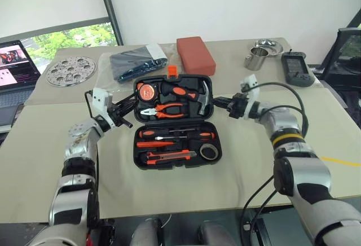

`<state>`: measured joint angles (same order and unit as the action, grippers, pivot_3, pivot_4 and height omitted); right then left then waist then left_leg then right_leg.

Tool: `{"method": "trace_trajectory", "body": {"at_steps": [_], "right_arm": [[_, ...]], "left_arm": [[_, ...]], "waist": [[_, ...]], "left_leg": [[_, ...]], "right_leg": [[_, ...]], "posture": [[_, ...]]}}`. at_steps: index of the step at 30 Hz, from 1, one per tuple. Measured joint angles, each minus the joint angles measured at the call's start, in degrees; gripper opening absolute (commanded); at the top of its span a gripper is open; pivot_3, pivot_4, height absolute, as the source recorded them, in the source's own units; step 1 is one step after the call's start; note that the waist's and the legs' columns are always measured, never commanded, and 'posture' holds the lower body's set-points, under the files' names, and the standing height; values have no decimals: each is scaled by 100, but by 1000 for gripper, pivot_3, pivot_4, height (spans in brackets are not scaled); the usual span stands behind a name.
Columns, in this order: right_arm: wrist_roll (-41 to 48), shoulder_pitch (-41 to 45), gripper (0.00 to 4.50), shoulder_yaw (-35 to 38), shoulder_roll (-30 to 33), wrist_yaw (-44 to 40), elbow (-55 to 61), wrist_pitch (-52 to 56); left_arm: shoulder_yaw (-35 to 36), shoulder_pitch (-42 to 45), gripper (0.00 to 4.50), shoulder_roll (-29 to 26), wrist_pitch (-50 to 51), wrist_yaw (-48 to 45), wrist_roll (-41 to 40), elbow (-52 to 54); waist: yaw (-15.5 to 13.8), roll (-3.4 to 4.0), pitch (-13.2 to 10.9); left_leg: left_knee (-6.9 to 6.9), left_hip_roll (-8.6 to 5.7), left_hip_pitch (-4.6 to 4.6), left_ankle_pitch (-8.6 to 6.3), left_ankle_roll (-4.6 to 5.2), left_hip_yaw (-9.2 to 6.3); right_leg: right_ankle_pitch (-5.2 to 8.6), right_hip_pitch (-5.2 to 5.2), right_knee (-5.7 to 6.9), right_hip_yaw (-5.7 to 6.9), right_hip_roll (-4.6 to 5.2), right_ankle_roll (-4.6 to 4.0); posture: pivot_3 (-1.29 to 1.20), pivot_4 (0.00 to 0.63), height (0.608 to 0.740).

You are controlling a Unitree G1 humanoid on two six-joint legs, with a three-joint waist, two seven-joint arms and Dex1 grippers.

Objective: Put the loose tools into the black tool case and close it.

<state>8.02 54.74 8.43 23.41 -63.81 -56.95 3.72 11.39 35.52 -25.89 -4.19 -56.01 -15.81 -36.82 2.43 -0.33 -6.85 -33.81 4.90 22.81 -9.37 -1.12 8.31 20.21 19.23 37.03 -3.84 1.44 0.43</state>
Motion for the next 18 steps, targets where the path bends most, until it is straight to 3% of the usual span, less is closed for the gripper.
{"method": "trace_trajectory", "body": {"at_steps": [6,10,11,12,13,14,16,17,18], "right_arm": [[-10,-556,78,-137,214,-340,610,-1259],[-10,-1059,78,-303,371,-576,1162,-1965],[-29,-1149,395,-358,424,-595,1272,-2120],[-93,-1242,734,-430,502,-619,1377,-2416],[-455,-1504,1013,-793,900,-817,1668,-3561],[-594,-1562,1255,-922,1043,-907,1726,-3895],[-1157,-1730,2115,-1479,1382,-1106,1801,-5016],[-1192,-1817,2223,-1567,1442,-1118,1794,-5247],[-1183,-1938,2630,-1700,1570,-1171,1833,-5407]], "left_arm": [[-267,-15,0,-291,-1900,-134,555,-47],[-596,-64,0,-855,-4156,-461,1002,-560],[-693,-50,0,-969,-4736,-476,1167,-812],[-792,-18,368,-1059,-5180,-454,1354,-1027],[-1099,75,743,-1437,-6381,-325,2119,-1413],[-1215,111,937,-1622,-6728,-328,2408,-1450],[-1744,315,1820,-1976,-7619,-252,3592,-1756],[-1887,350,1917,-2025,-7795,-191,3822,-1875],[-2096,416,2309,-2111,-7986,-34,4036,-2154]], "waist": [[-23,-1,-1],[-3,0,-1],[-11,0,-1],[-17,0,-1],[-53,0,-1],[-60,0,-1],[-78,6,-4],[-82,7,-5],[-76,7,-6]], "left_leg": [[-1,-2,-1,-5,10,-5],[3,3,-18,-5,10,-4],[3,2,-21,-6,11,-4],[1,2,-23,-10,18,-4],[0,0,-23,-40,67,-3],[-1,0,-30,-49,81,-1],[8,-6,-85,-73,115,30],[8,-5,-85,-75,119,33],[8,-6,-84,-78,124,29]], "right_leg": [[0,-6,-2,-6,1,0],[0,-12,-3,-19,2,0],[0,-16,-3,-19,4,-1],[0,-16,-4,-19,7,-1],[0,-27,-17,-18,8,0],[0,-46,-30,-17,8,0],[1,-100,-49,-23,31,-2],[2,-98,-49,-24,36,-2],[2,-94,-47,-23,54,-2]], "posture": [[0,150,740],[0,150,740],[0,150,740],[0,150,740],[0,150,740],[0,150,740],[0,150,740],[0,150,740],[0,150,740]]}}
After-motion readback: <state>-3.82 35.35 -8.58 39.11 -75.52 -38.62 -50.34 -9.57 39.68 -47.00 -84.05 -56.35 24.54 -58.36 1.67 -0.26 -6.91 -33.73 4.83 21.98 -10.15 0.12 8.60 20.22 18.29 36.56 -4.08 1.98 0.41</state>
